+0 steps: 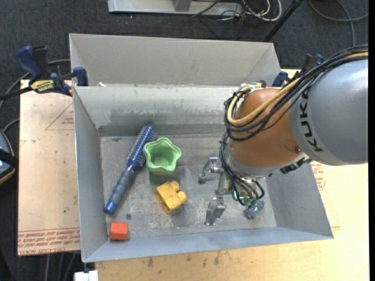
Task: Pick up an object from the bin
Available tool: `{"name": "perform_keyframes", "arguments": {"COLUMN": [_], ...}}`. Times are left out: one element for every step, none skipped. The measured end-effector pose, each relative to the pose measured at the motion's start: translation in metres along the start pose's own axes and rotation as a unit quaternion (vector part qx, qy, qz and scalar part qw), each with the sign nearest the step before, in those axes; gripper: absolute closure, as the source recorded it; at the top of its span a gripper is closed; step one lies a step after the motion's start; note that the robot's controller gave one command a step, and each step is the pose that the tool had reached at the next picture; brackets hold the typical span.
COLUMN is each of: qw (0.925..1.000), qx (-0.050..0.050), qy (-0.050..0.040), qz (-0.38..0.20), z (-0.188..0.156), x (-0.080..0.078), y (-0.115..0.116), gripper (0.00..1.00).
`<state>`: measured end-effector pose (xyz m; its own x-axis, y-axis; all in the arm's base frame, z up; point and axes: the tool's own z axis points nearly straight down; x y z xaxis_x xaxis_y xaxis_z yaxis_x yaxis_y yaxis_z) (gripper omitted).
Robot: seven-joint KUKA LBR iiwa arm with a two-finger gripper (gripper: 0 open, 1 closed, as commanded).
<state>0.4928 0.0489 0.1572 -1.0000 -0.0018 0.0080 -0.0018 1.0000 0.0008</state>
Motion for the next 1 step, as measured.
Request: {"name": "perform_keyframes", "arguments": {"qw": [0.9933], "qx": [0.0], "qy": [-0.0048], "qz": [-0.116], "z": [0.0779], "x": [-0.0458], "y": [0.0733], "gripper": [0.0]}}
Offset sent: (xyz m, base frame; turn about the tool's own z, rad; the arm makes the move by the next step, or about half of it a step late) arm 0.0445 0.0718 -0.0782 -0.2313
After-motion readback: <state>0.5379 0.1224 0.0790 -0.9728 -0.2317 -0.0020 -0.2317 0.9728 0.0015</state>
